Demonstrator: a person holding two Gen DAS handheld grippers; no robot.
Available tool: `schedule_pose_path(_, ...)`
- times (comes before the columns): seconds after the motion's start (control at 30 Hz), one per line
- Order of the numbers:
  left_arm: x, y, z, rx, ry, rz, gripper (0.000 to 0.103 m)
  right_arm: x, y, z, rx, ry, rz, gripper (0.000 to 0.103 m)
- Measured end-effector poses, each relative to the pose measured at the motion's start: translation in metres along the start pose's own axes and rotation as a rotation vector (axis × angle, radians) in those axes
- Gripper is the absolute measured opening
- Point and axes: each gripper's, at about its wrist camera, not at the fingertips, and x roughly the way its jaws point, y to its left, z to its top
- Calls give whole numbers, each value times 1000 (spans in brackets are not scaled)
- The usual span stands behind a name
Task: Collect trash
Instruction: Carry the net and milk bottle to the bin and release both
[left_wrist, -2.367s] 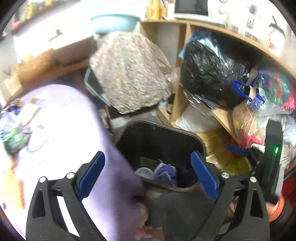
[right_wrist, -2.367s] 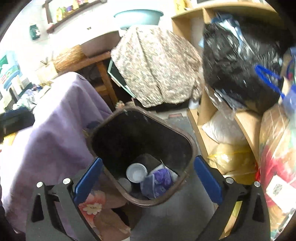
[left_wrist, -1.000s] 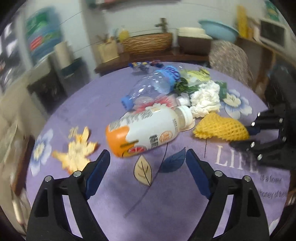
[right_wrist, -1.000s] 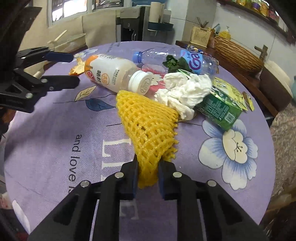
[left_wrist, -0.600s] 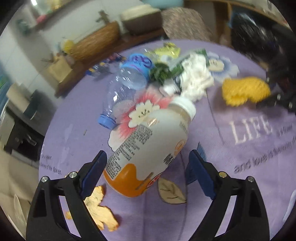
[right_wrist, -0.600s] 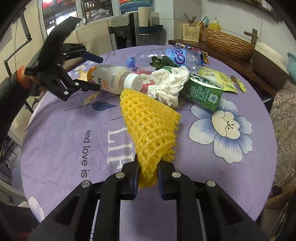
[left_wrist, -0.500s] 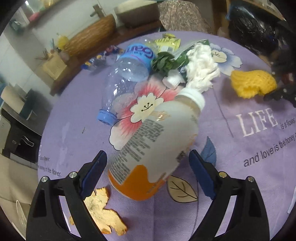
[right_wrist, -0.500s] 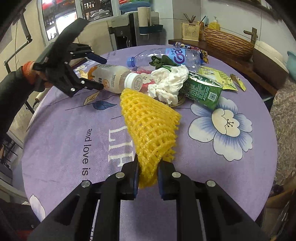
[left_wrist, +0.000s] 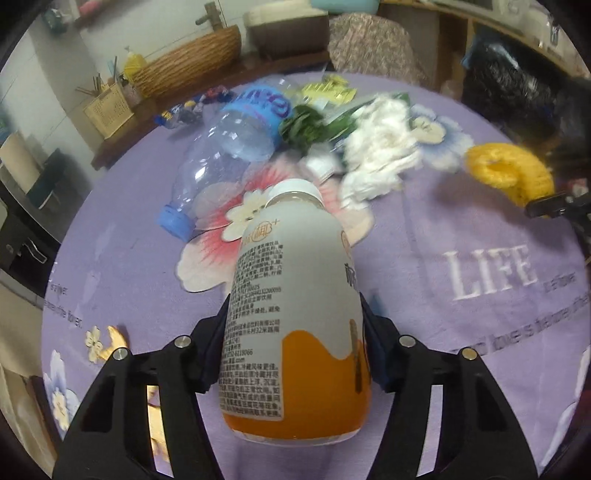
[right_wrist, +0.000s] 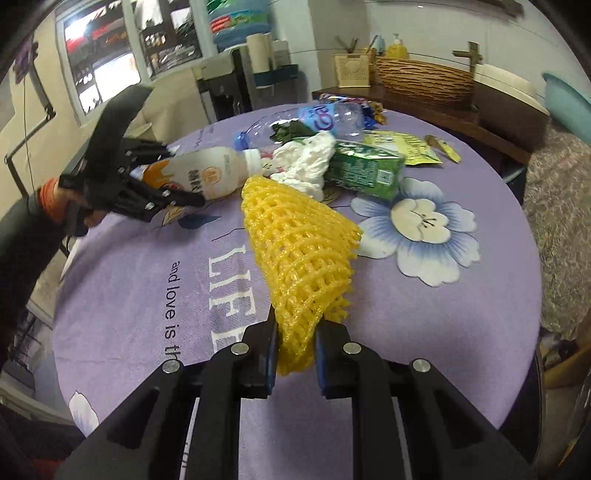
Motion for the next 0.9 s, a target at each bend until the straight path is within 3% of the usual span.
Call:
schedule_pose_path(0.23,-41,-82,15,47,-141,-110,61,-61,-46,-41,143,-88,-108,17)
schedule_pose_path(0.5,-35,-206,84,123,-230,-311,61,-119,-119,-117,381,-77,-348,17)
schedule_pose_path(0.73,6,-297,162,193,-192,-331,61,-140,-156,-169,505,-45,-487,17)
schedule_pose_path(0.9,39,-345,189,258,-128,-315,61,-132,-176,-198,544,-20,-490,17)
